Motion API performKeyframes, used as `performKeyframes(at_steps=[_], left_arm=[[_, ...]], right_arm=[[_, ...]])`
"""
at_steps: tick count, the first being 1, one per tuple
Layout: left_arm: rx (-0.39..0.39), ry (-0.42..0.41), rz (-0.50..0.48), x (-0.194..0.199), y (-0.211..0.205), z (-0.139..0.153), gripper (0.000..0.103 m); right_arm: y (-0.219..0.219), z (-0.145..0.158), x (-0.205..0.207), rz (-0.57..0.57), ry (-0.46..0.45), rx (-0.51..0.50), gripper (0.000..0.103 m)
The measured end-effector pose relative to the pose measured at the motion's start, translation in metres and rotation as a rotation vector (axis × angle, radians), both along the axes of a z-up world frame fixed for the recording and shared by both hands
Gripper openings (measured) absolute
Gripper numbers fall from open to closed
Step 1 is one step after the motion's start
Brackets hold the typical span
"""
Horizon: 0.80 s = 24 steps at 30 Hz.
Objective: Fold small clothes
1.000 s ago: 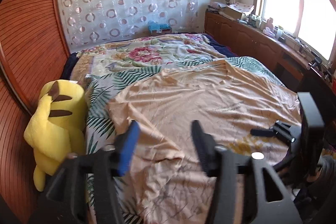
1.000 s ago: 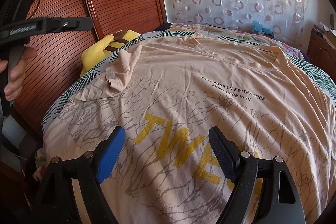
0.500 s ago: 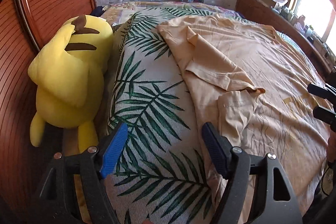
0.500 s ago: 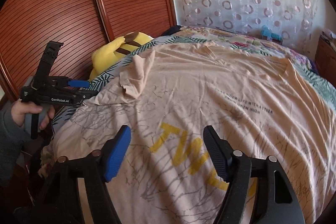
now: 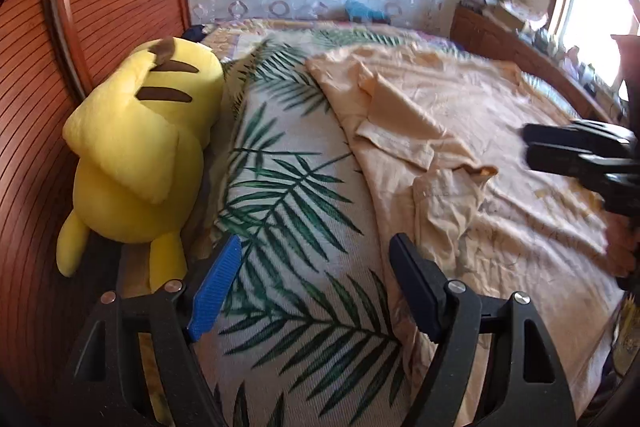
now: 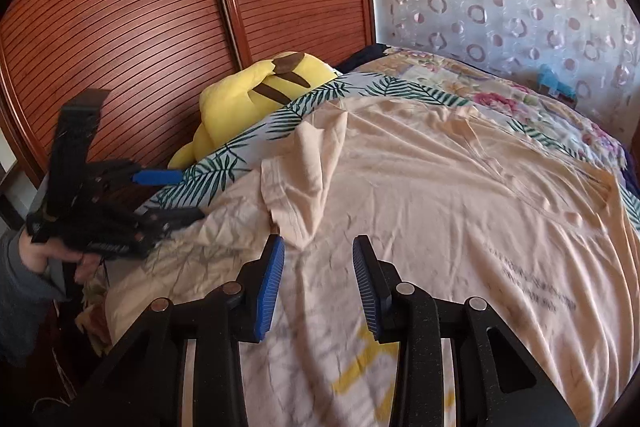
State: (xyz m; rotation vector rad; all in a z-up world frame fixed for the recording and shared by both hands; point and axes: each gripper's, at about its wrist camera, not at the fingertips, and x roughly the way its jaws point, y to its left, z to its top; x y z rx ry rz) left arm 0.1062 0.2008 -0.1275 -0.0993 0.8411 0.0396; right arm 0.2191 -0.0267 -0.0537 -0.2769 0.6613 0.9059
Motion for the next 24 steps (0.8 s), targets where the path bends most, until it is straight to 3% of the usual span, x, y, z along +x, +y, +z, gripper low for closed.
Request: performKeyframes(at_steps=[7, 12, 19, 20, 22, 24], left_arm=[[-0.006, -0.221, 0.183, -0.046, 0.023, 0.033, 0.078], [0.032, -0.252, 0.221, -0.061, 0.036, 0.041, 0.078], [0.005, -0.253, 0.181, -0.067, 0.034, 0.045, 0.078], [0.001, -0.251, 0.173, -0.066, 0.032, 0.045, 0.078], [-0.002, -0.252, 0.157, -0.066, 0.025, 0.046, 0.078], [0.001, -0.250, 0.144, -0.065, 0.018, 0.046, 0.078]], right_arm=[[0.044, -0.007, 0.022, 0.068, 0.002, 0.004, 0.037], [0.076, -0.021, 0.029, 0.102, 0.008, -0.074, 0.037], [0.107, -0.035, 0.040, 0.105, -0.024, -0.172, 0.037], [0.109, -0.036, 0.039, 0.105, -0.038, -0.187, 0.033], [0.112, -0.036, 0.037, 0.117, -0.060, -0.201, 0.009], [0.107, -0.033, 0.036, 0.099, -0.089, -0.190, 0.005]])
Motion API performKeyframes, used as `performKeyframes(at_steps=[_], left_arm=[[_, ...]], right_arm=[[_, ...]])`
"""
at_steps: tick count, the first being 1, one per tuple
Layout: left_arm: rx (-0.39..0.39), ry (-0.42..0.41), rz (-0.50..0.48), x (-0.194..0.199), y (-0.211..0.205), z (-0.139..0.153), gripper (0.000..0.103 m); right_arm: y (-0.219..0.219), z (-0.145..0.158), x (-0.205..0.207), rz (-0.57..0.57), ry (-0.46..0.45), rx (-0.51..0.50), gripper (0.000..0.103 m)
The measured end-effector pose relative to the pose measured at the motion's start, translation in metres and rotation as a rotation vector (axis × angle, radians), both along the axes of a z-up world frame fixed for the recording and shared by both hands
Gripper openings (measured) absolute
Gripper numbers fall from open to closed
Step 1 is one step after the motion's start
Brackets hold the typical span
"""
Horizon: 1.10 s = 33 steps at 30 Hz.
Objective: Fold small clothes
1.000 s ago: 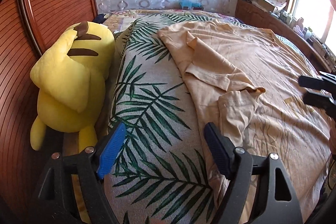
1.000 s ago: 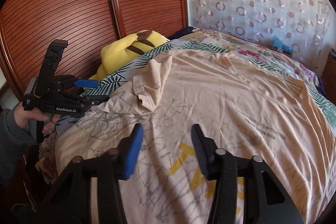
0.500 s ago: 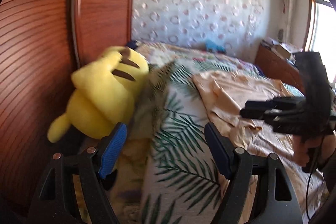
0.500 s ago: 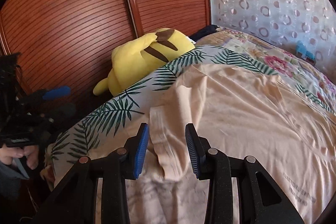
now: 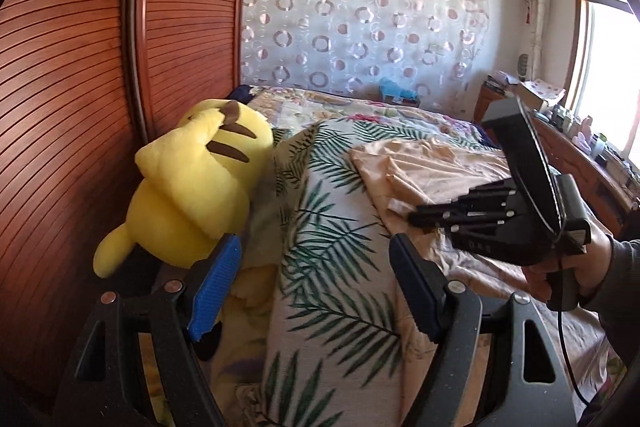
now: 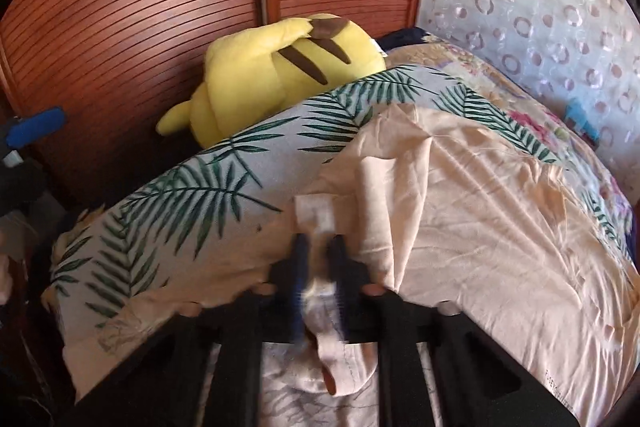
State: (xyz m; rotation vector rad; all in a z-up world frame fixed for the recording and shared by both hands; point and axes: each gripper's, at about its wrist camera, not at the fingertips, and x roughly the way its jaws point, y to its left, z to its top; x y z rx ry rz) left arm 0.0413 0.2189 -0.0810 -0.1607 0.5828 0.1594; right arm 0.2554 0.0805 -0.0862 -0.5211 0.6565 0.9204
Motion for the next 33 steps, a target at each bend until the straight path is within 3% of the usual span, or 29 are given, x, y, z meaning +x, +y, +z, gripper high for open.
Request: performKeyframes(at_steps=[9, 12, 20, 23, 25, 28, 33], left_arm=[[0.006, 0.027, -0.046, 0.010, -0.025, -0.006, 0.078], [0.001, 0.031, -0.062, 0.013, -0.032, -0.007, 0.078], [0.006, 0.055, -0.091, 0.025, -0.046, -0.011, 0.078], [0.006, 0.067, -0.114, 0.031, -0.053, -0.013, 0.078], [-0.001, 0.074, -0.142, 0.036, -0.057, -0.015, 0.078], [-0.030, 0.092, -0.200, 0.047, -0.065, -0.018, 0.072], [-0.044, 0.172, -0.253, 0.071, -0.078, -0.028, 0.052]], right_arm=[[-0.065, 0.029, 0.011, -0.168, -0.026, 0.152, 0.003], [-0.086, 0.027, 0.024, -0.266, -0.037, 0.144, 0.003], [-0.093, 0.020, 0.028, -0.309, -0.002, 0.101, 0.006], [-0.094, 0.023, 0.018, -0.296, -0.023, 0.087, 0.021], [-0.108, 0.026, 0.014, -0.290, -0.027, 0.101, 0.052], [-0.129, 0.023, 0.005, -0.293, -0.008, 0.119, 0.056], [-0.169, 0.018, -0.023, -0.303, 0.030, 0.139, 0.056]])
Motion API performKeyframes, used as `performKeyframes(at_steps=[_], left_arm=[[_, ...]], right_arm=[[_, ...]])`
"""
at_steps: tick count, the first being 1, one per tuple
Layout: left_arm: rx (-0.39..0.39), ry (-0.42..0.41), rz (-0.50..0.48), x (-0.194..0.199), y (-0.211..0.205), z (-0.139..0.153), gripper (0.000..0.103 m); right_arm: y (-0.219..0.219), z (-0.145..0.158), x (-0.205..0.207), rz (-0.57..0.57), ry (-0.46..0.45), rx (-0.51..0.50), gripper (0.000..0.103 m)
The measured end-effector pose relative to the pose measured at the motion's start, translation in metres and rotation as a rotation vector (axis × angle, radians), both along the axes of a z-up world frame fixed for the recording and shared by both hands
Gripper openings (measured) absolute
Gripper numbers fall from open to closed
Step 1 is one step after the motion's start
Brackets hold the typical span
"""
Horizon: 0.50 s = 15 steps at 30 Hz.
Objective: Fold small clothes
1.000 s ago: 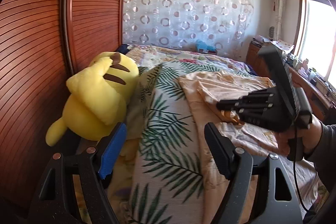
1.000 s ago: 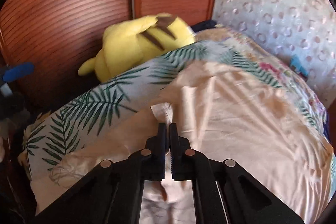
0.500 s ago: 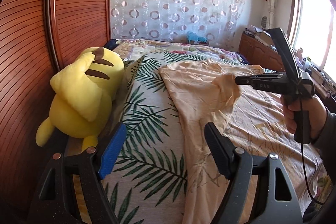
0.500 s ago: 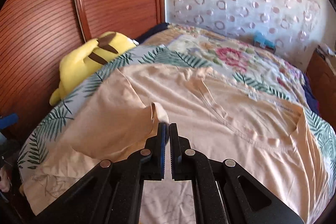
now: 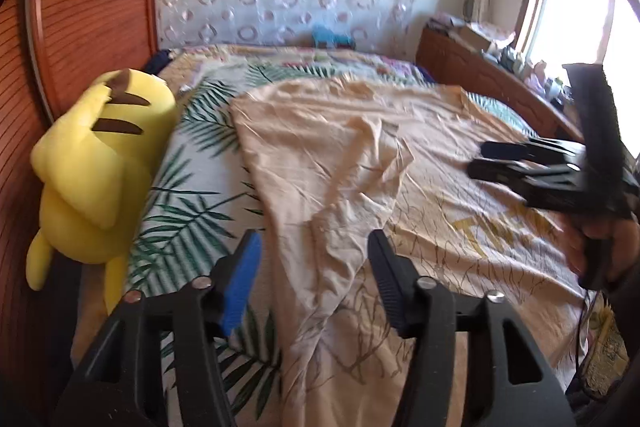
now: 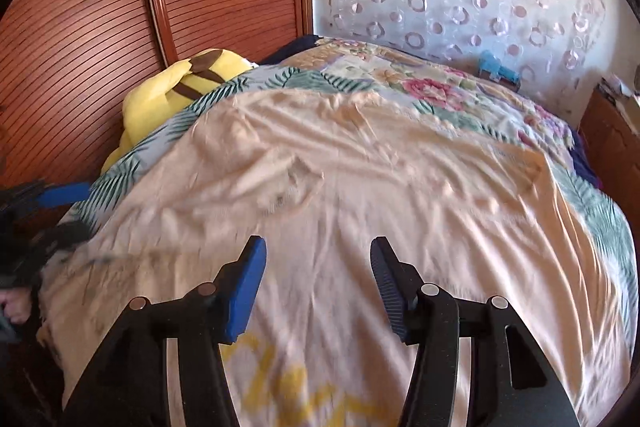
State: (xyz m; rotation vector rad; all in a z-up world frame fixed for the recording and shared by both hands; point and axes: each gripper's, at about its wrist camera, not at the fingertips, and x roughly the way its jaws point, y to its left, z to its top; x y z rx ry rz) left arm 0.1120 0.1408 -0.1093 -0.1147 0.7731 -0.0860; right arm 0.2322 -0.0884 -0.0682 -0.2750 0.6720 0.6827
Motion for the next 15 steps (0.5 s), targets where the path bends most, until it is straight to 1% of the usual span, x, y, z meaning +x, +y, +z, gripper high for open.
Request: performKeyframes(at_steps=[2, 6, 11, 12, 14, 15], left_arm=[[0.009, 0.018, -0.017, 0.008, -0.005, -0.003, 0.047], [0.046, 0.045, -0.023, 0.019, -0.012, -0.006, 0.045], [0.051, 0.081, -0.029, 0.029, -0.012, -0.012, 0.044], [0.054, 0.085, -0.032, 0.030, -0.013, -0.013, 0.042], [0.054, 0.081, -0.045, 0.031, -0.014, -0.014, 0.032], [0.056, 0.081, -0.050, 0.031, -0.015, -0.015, 0.030]], right_arm=[[-0.015, -0.002, -0.015, -0.001, 0.016, 0.007, 0.056], [-0.038, -0.003, -0.038, 0.002, 0.041, 0.013, 0.056], [-0.065, -0.007, -0.057, -0.021, 0.077, 0.047, 0.056], [-0.065, -0.007, -0.058, -0.026, 0.081, 0.053, 0.056], [-0.072, -0.009, -0.061, -0.040, 0.081, 0.063, 0.056], [-0.075, -0.009, -0.060, -0.045, 0.084, 0.067, 0.056]])
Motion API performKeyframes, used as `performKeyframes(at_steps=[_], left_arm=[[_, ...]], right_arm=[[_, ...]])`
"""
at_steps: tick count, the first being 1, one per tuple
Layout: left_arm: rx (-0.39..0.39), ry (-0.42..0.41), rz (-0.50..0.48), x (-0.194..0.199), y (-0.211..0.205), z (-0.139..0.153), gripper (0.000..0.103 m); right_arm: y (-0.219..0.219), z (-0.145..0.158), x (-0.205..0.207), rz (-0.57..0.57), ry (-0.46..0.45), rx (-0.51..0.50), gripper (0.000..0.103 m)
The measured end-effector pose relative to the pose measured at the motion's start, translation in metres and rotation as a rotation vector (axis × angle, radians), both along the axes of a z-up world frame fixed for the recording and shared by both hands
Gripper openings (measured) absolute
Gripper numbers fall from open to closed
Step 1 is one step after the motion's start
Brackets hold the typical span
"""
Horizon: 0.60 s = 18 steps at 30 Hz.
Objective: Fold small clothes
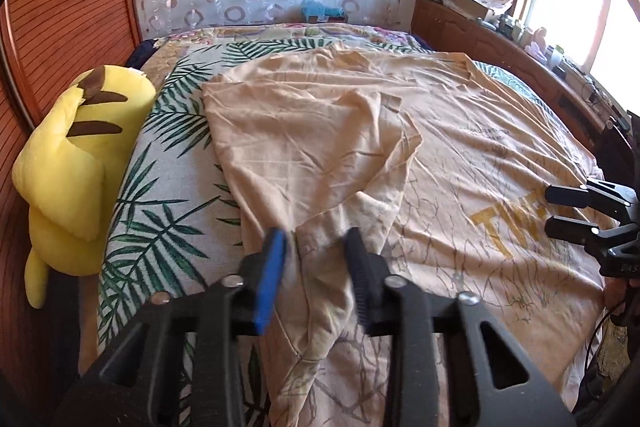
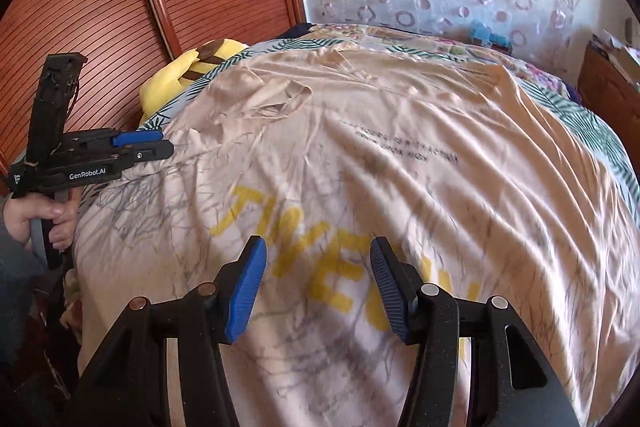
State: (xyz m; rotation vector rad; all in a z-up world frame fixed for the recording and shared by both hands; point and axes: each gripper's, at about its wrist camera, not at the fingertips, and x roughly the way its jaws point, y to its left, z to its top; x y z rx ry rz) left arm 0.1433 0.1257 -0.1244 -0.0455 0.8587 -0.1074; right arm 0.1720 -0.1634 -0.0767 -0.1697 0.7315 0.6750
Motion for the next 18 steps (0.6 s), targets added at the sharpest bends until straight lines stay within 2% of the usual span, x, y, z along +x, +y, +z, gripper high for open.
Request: performKeyframes(at_steps=[3, 9, 14, 18], left_arm=[[0.017, -0.009, -0.004, 0.000, -0.004, 0.001, 0.026], [0.066, -0.022, 0.013, 0.000, -0.009, 0.006, 0.025], [0.044, -0.073, 0.030, -0.006, -0.006, 0.019, 0.026], [0.048, -0.071, -0.016, -0.006, -0.013, 0.020, 0.027]], right_arm=[[-0.003, -0.002, 0.001, -0.013, 0.007, 0.005, 0.056], [-0.003, 0.000, -0.002, -0.013, 0.003, 0.017, 0.056], [-0.002, -0.002, -0.005, -0.012, -0.005, 0.014, 0.056], [0.001, -0.001, -0.001, -0.012, 0.001, 0.016, 0.056]])
